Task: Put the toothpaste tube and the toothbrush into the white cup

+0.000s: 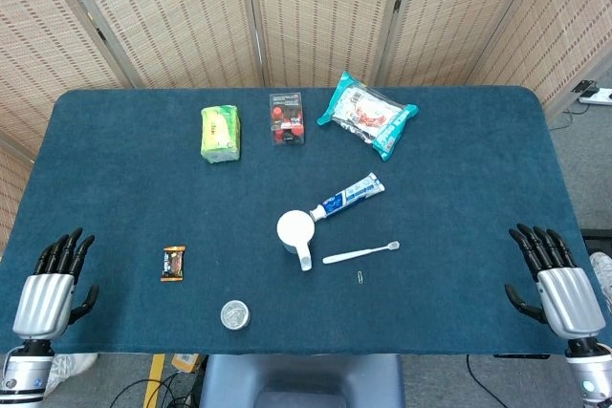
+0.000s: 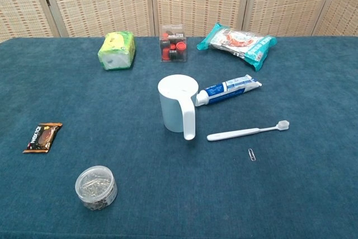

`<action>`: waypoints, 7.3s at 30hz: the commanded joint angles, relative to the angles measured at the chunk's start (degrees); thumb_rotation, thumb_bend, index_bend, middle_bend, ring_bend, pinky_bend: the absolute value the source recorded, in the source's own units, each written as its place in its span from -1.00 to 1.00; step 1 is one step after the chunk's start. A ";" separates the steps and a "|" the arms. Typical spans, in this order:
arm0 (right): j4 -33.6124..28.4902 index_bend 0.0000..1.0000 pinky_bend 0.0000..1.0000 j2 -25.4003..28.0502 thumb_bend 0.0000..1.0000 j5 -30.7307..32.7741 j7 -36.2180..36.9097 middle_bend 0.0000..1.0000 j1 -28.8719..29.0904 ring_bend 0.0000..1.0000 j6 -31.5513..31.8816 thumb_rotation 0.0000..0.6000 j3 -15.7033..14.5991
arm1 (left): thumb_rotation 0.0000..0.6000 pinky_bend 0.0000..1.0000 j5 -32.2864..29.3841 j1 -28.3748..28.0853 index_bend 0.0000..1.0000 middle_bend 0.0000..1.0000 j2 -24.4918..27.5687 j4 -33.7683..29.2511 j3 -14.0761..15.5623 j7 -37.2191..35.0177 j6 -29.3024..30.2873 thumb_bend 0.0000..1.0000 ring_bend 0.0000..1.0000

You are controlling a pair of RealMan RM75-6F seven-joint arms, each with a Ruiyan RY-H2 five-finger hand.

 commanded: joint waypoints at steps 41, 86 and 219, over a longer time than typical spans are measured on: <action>3.68 -1.00 -0.86 -14.04 -0.39 14.46 -22.02 -0.78 39.62 -1.00 -48.46 1.00 10.95 | 1.00 -0.72 -0.26 3.92 -0.81 -0.96 2.47 0.12 1.16 -2.79 3.45 -0.12 -0.93; 38.61 -0.27 -0.78 -37.86 -0.34 18.93 -22.85 -0.20 52.49 -0.64 -49.83 1.00 7.44 | 1.00 -0.72 -1.64 5.79 -0.81 -0.96 3.75 0.86 0.55 -3.82 3.46 -0.12 -0.93; 29.48 -0.41 -0.60 -31.01 -0.87 29.38 -18.26 -0.24 41.68 -0.59 -42.13 1.00 11.87 | 1.00 -0.72 -1.45 5.36 -0.75 -0.96 3.23 0.47 1.13 -2.91 1.46 -0.12 -0.93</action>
